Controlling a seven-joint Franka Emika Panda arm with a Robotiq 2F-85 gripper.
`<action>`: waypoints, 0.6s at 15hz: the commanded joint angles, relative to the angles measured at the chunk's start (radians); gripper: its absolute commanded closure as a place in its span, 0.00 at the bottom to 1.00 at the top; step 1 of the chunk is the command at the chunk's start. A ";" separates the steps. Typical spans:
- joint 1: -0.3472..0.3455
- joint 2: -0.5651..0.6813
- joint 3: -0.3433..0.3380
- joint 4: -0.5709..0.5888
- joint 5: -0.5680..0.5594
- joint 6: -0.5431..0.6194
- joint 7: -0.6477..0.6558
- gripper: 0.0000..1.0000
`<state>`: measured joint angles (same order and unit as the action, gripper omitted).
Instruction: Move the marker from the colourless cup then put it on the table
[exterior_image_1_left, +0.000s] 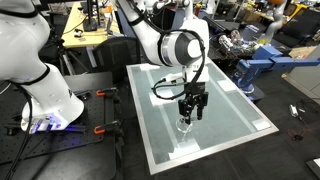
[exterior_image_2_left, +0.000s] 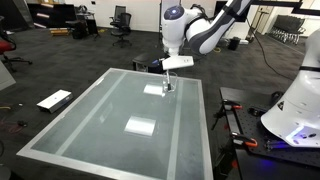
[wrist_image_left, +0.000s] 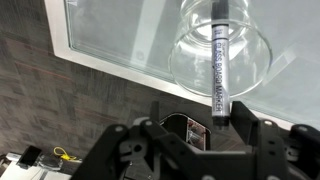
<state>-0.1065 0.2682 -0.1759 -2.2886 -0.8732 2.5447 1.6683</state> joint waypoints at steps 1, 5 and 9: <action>-0.001 0.015 -0.010 0.015 0.025 0.028 -0.041 0.57; 0.003 0.017 -0.011 0.017 0.019 0.026 -0.035 0.88; 0.011 0.010 -0.012 0.021 0.008 0.017 -0.024 0.96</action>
<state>-0.1053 0.2773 -0.1759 -2.2758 -0.8731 2.5463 1.6683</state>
